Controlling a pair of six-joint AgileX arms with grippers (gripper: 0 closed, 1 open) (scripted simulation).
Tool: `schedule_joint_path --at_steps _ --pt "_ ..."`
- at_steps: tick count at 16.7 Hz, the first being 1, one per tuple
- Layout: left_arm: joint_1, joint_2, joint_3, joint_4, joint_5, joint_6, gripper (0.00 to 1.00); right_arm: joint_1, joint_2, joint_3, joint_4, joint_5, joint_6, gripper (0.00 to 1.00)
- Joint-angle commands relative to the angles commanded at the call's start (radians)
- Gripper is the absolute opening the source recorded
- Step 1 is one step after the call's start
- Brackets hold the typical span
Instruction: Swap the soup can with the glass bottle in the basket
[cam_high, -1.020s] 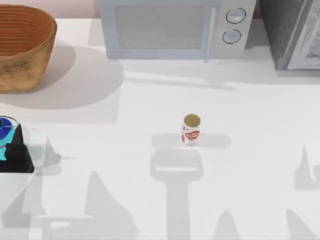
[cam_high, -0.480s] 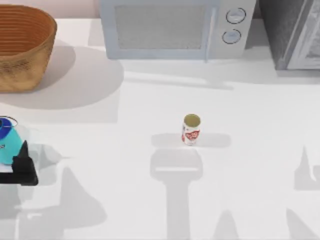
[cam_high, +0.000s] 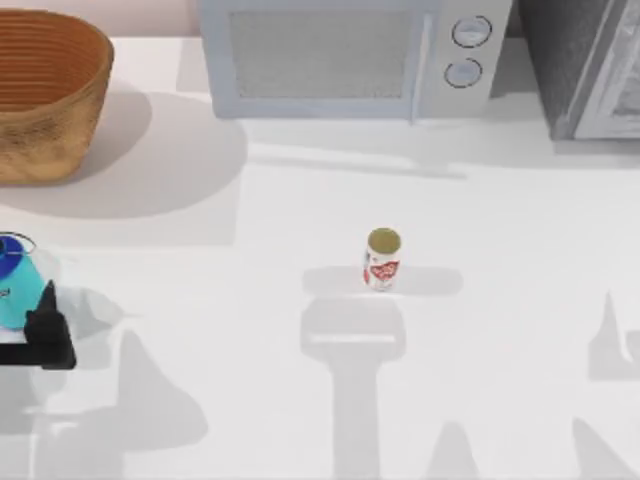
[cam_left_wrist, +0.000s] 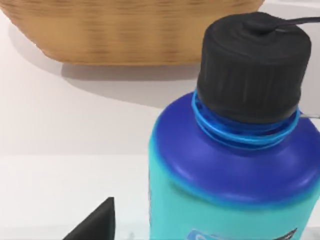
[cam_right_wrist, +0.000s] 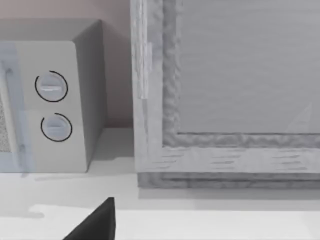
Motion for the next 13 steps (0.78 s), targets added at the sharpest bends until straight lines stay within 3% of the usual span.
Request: schedule_joint_path --at_steps 7,12,13 --pt "-0.034 0.190 0.189 0.001 -0.031 -0.011 1.00 0.000 0.000 0.000 0.000 0.000 0.000 1.00" --pt "-0.038 0.209 0.208 0.001 -0.034 -0.012 1.00 0.000 0.000 0.000 0.000 0.000 0.000 1.00" --pt "-0.038 0.209 0.208 0.001 -0.034 -0.012 0.92 0.000 0.000 0.000 0.000 0.000 0.000 1.00"
